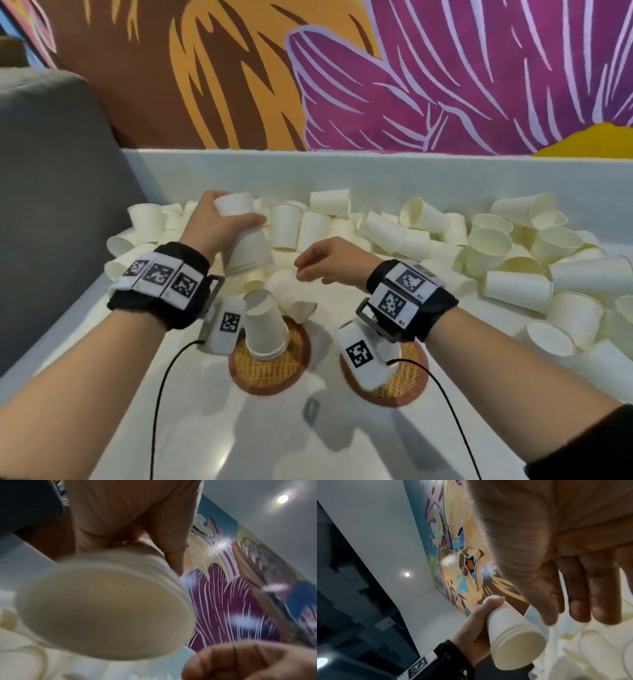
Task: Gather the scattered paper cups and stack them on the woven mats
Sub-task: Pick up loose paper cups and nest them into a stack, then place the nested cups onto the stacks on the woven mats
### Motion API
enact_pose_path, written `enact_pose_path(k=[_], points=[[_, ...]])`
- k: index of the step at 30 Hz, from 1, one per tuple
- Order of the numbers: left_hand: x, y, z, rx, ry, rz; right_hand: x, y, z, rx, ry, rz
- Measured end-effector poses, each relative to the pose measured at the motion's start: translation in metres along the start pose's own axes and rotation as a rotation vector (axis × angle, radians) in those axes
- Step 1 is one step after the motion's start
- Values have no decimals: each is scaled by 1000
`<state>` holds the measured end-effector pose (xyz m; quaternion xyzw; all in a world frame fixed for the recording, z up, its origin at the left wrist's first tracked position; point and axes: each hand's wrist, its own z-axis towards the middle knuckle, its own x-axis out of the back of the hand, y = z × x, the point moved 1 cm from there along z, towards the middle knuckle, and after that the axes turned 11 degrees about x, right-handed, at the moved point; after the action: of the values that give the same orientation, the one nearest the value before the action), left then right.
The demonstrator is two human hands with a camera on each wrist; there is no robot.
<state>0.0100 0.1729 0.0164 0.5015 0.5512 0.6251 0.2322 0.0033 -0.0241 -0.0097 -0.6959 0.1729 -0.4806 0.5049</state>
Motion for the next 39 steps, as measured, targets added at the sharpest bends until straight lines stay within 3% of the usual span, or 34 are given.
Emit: enact_pose_path(k=[3,10,13,16,18,21,23,25,27,31,35,39], points=[[1,-22,-22,-106,48,73,-25,5,9,-21,-65,-122],[-25,-91,-46,-265,-217,202,-59,14,15,-111,-257,-448],[-27,-117,-43,-230,-311,212,-65,15,17,-114,-314,-538],[-23,-109,-38,-168,-360,90,-62,16,21,-127,-340,-563],[-18,-93,-29,-141,-324,-57,-54,13,26,-116,-309,-555],[-6,-77,0,-18,-102,-144,-43,7,38,-90,-235,-572],[1,-80,24,71,-42,-14,-36,2,48,-87,-209,-604],[4,-89,42,112,-76,264,-31,1,60,-97,-195,-638],[3,-95,50,57,-82,497,-31,2,69,-113,-218,-672],[0,-92,51,-116,-79,588,-42,12,84,-16,-254,-736],[-10,-104,52,-192,-280,797,-55,17,101,-28,-436,-777],[-16,-124,57,-74,-440,1067,-66,31,103,-27,-327,-765]])
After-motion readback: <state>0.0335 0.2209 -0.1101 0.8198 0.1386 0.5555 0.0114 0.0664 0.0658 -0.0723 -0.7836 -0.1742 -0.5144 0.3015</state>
